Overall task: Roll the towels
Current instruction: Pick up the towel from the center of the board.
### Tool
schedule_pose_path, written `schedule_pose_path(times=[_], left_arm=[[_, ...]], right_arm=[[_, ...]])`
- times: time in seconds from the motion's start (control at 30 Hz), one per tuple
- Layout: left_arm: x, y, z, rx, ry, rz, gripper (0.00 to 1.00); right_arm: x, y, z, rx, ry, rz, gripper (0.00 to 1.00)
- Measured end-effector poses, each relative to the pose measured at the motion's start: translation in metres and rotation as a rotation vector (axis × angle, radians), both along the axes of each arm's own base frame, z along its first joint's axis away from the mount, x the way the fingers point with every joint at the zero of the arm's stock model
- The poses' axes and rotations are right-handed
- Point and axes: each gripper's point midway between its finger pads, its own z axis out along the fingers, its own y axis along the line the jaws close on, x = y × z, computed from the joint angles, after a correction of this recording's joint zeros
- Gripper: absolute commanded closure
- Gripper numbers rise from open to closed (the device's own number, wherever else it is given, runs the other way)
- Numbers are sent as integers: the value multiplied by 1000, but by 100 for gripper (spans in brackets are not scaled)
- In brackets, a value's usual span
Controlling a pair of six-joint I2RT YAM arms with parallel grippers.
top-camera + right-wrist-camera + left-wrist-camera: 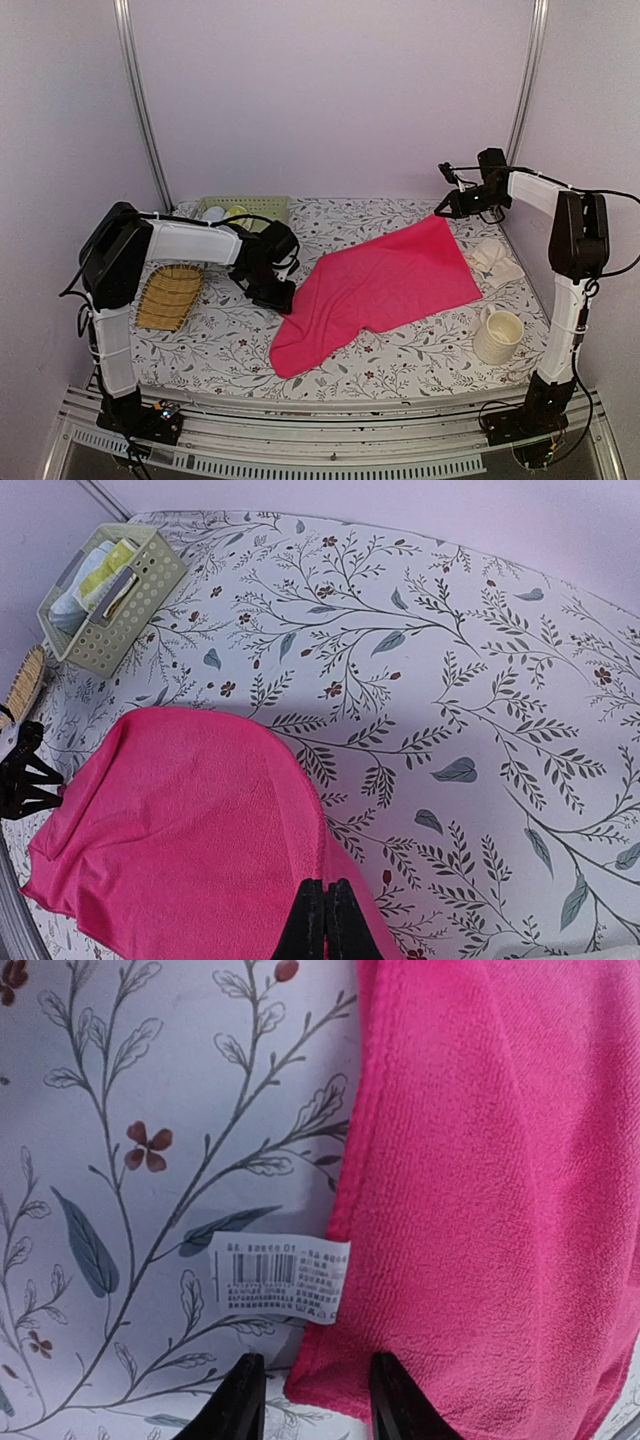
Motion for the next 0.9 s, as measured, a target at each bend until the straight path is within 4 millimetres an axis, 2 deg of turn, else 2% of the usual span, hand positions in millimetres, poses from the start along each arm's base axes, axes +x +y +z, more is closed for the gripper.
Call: schedule_pose_path(times=[0.37,0.47,0.63,0.77,0.83,0.9], left_arm=[[2,8,-2,47,-10,12,85],[3,11,-2,59,-20,18,100],[7,24,4,85,-45,21,100],[19,35,34,89,-119,28,100],[30,42,61,81,-184,42,100],[42,48,97,61,-271,63,100]], right_arm=[[-2,1,-2,4,8,5,98],[-2,2,-2,6,8,7,98],[-2,2,-2,8,8,8,98],[-1,2,5,6,5,8,98],[4,1,17,2,-23,7,98],[10,0,32,-5,-66,6,98]])
